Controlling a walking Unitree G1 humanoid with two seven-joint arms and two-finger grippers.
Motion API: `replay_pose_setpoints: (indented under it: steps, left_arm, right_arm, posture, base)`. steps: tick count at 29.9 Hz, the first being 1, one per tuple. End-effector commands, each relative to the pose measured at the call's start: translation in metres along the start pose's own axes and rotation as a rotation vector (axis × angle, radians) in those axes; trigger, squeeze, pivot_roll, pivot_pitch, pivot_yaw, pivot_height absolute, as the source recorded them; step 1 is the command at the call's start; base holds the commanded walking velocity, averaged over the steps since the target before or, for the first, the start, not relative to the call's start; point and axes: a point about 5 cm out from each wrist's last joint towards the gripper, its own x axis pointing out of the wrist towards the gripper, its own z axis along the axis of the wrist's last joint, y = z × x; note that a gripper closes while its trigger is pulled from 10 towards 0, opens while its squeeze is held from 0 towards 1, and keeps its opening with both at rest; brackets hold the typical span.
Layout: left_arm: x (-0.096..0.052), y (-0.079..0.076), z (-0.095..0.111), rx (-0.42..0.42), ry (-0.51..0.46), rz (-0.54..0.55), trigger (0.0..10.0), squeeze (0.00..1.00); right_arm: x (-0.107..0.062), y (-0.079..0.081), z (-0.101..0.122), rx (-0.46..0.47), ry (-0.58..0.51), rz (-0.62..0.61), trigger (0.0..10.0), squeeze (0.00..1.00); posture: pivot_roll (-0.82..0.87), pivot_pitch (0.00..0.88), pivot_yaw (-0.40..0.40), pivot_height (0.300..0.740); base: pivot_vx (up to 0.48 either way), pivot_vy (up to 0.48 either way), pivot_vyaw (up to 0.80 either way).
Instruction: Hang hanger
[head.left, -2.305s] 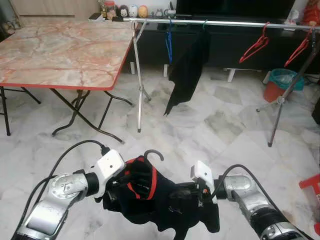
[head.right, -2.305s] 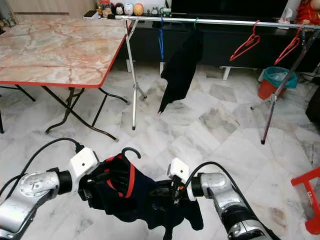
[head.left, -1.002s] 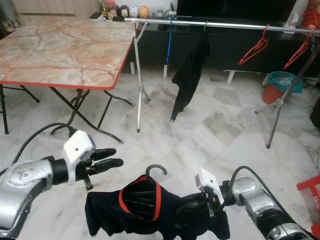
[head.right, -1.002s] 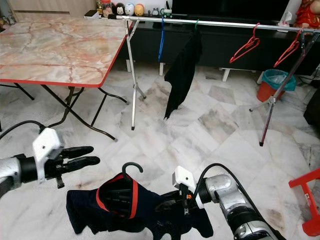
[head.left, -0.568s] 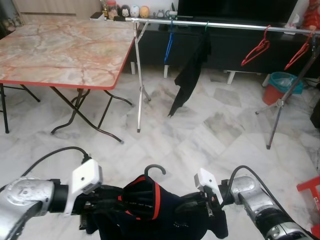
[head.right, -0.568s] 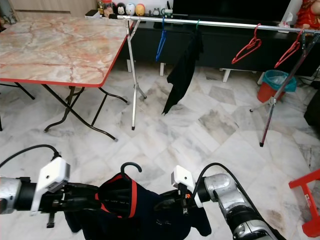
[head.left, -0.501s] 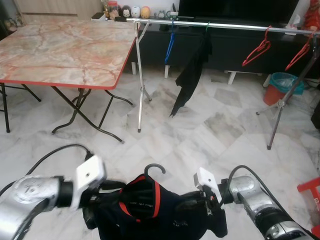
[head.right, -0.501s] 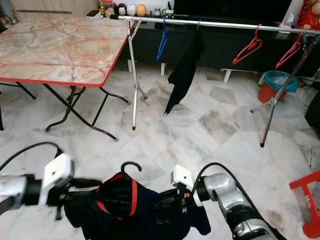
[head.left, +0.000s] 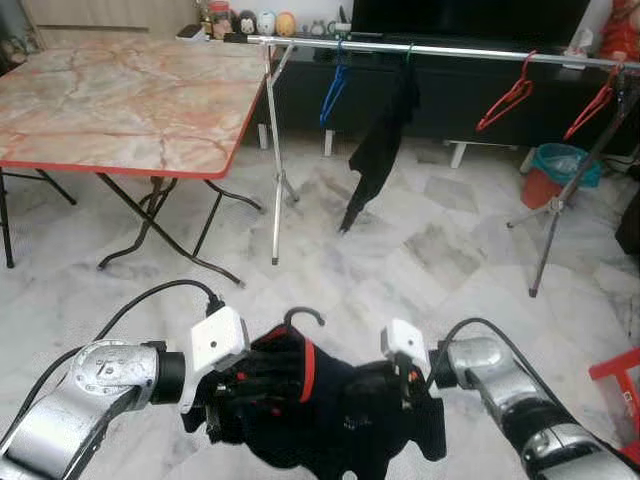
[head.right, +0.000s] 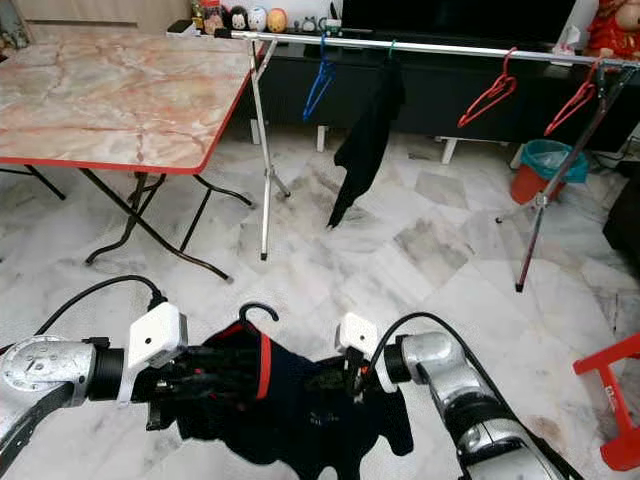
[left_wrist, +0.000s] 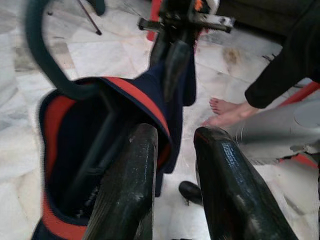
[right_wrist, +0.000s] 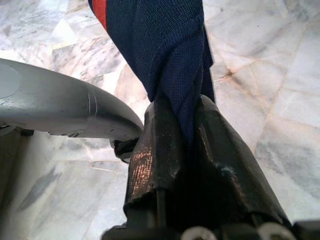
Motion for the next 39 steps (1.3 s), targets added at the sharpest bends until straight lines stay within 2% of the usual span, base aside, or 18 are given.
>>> replay_pose_setpoints:
  steps: [1, 6, 12, 22, 23, 24, 25, 33, 34, 35, 39]
  left_arm:
    - [0.000, 0.003, -0.004, 0.032, 0.050, 0.005, 10.0, 0.00]
    - [0.011, 0.012, -0.009, 0.050, 0.051, 0.055, 10.0, 0.00]
    - [0.014, 0.022, -0.014, 0.072, 0.051, 0.136, 10.0, 0.00]
    - [0.017, 0.025, -0.017, 0.093, 0.054, 0.135, 10.0, 0.00]
    - [0.017, 0.025, -0.018, 0.091, 0.053, 0.129, 10.0, 0.25]
    - [0.017, 0.025, -0.018, 0.091, 0.053, 0.125, 10.0, 0.25]
    - [0.018, 0.024, -0.018, 0.088, 0.052, 0.120, 10.0, 1.00]
    - [0.018, 0.018, -0.019, 0.075, 0.058, 0.061, 10.0, 1.00]
    - [0.017, 0.016, -0.019, 0.073, 0.062, 0.040, 10.0, 0.47]
    - [0.016, 0.015, -0.018, 0.075, 0.067, 0.032, 10.0, 0.00]
    - [0.016, 0.015, -0.019, 0.070, 0.068, 0.022, 10.0, 0.00]
  right_arm:
    - [-0.002, -0.004, 0.008, -0.030, -0.024, -0.011, 0.0, 0.00]
    - [0.000, -0.005, 0.020, -0.058, -0.061, 0.025, 0.0, 0.00]
    - [-0.002, -0.004, 0.018, -0.060, -0.050, 0.051, 0.0, 0.00]
    - [-0.002, -0.002, 0.019, -0.060, -0.058, 0.081, 0.0, 0.00]
    - [-0.002, -0.002, 0.019, -0.060, -0.060, 0.085, 0.0, 0.00]
    - [-0.002, -0.002, 0.019, -0.060, -0.060, 0.086, 0.0, 0.00]
    - [-0.002, -0.002, 0.019, -0.060, -0.061, 0.087, 0.0, 0.00]
    - [-0.003, -0.003, 0.021, -0.073, -0.059, 0.084, 0.0, 0.00]
    - [-0.003, -0.003, 0.021, -0.075, -0.059, 0.080, 0.0, 0.00]
    - [-0.003, -0.004, 0.022, -0.076, -0.058, 0.077, 0.0, 0.00]
    - [-0.002, -0.004, 0.024, -0.086, -0.060, 0.076, 0.0, 0.00]
  posture:
    - [0.10, 0.036, -0.055, 0.740]
    - [0.09, 0.036, -0.052, 0.740]
    - [0.09, 0.040, -0.058, 0.740]
    - [0.09, 0.039, -0.061, 0.740]
    - [0.09, 0.039, -0.061, 0.740]
    - [0.09, 0.039, -0.061, 0.740]
    - [0.09, 0.036, -0.063, 0.740]
    - [0.09, 0.036, -0.063, 0.740]
    - [0.09, 0.036, -0.064, 0.740]
    - [0.09, 0.036, -0.063, 0.740]
    - [0.09, 0.036, -0.063, 0.740]
  base:
    - [0.000, 0.000, 0.00]
    - [0.000, 0.000, 0.00]
    - [0.000, 0.000, 0.00]
    - [0.000, 0.000, 0.00]
    - [0.000, 0.000, 0.00]
    - [0.000, 0.000, 0.00]
    - [0.000, 0.000, 0.00]
    - [0.000, 0.000, 0.00]
    - [0.000, 0.000, 0.00]
    - [0.000, 0.000, 0.00]
    - [0.000, 0.000, 0.00]
